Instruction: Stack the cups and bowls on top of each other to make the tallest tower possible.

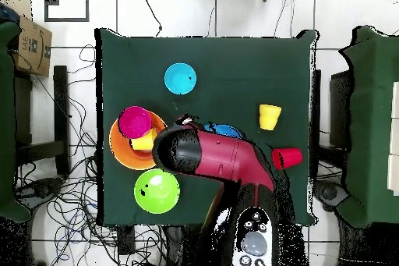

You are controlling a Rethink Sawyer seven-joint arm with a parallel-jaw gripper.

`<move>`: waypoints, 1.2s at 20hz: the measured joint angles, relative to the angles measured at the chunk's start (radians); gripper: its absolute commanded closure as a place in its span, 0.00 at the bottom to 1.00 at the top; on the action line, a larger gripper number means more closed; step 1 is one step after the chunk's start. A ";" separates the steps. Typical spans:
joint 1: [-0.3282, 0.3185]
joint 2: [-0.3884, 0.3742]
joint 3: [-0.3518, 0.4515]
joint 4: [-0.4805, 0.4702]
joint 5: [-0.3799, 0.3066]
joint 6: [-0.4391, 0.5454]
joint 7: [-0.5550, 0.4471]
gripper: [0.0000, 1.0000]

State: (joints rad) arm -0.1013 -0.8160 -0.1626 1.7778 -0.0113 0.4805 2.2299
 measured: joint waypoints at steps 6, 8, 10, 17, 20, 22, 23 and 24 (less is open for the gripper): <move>-0.110 -0.034 0.085 0.014 0.000 0.027 0.000 1.00; -0.132 -0.042 0.098 0.015 0.000 0.039 0.000 1.00; -0.143 -0.048 0.105 0.014 0.000 0.052 0.000 1.00; -0.088 -0.067 0.109 0.012 0.000 0.112 0.000 1.00; -0.045 -0.066 0.110 0.005 -0.001 0.114 0.000 1.00; -0.009 -0.063 0.111 -0.005 -0.001 0.113 0.000 1.00; 0.004 -0.062 0.111 -0.011 -0.001 0.113 0.000 1.00; 0.018 -0.060 0.111 -0.016 0.000 0.113 0.000 1.00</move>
State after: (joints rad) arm -0.0835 -0.8760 -0.0518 1.7615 -0.0118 0.5938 2.2299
